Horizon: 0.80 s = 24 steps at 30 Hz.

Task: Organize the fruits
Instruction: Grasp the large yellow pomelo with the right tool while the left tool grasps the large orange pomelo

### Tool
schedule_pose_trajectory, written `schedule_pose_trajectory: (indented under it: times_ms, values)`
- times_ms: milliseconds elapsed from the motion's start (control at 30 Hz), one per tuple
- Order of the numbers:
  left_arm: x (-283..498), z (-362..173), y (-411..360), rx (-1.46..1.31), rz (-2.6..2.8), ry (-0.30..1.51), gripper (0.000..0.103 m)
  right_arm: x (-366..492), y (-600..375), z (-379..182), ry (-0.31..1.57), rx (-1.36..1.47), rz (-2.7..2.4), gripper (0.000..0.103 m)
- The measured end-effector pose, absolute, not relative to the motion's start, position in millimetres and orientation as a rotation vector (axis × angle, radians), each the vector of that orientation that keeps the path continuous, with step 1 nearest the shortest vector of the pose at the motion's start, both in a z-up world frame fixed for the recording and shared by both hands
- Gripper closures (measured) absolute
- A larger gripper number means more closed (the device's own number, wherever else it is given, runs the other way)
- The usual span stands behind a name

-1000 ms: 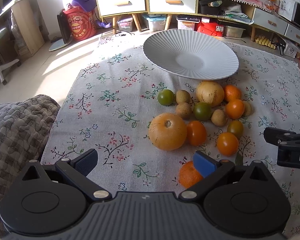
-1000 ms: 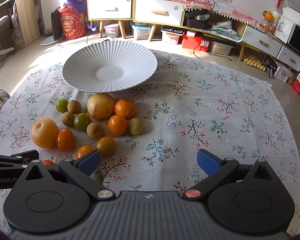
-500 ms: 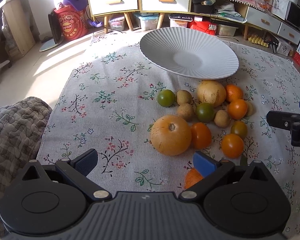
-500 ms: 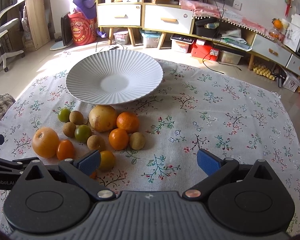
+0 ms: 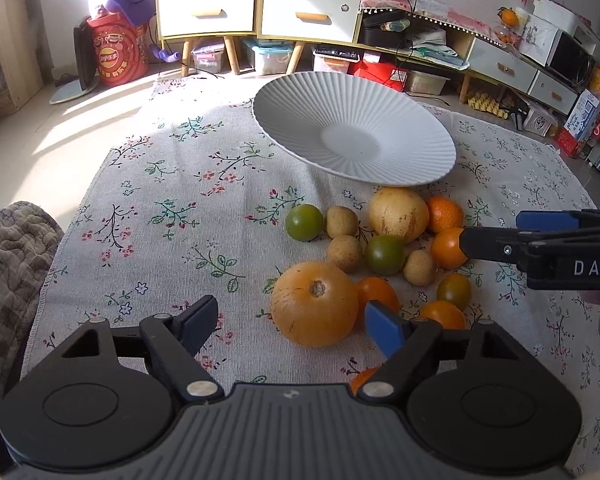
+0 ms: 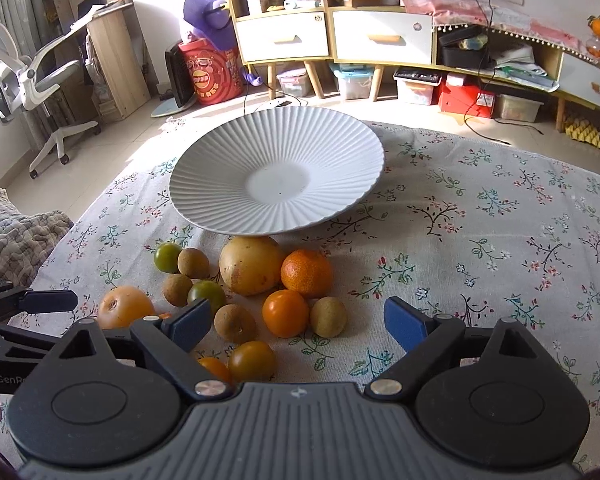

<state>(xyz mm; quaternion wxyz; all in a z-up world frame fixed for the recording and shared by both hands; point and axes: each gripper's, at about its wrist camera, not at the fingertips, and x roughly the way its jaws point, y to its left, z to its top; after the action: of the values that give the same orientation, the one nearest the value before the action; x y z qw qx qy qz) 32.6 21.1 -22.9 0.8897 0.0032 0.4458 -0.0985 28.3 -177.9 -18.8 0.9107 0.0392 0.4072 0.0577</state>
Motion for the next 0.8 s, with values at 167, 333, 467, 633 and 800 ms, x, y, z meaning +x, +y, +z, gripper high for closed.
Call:
schedule_pose_trajectory:
  times_ms: [167,333,467,633,800]
  values:
    - [37,-23,21,-0.024,-0.231,0.904,0.046,40,-175,-16,0.810,0.117,0.193,0.030]
    - [39,-24,22,-0.058,-0.250,0.907,0.060,48,-169,-19,0.824,0.147,0.254,0.044]
    - [39,-24,19,-0.051,-0.259,0.910,0.065,49,-164,-22,0.832,0.152,0.276,0.050]
    - [40,-24,18,-0.050,-0.250,0.913,0.065,58,-161,-25,0.857,0.151,0.257,0.058]
    - [41,-25,18,-0.044,-0.246,0.914,0.065,62,-155,-32,0.866,0.076,0.196,0.058]
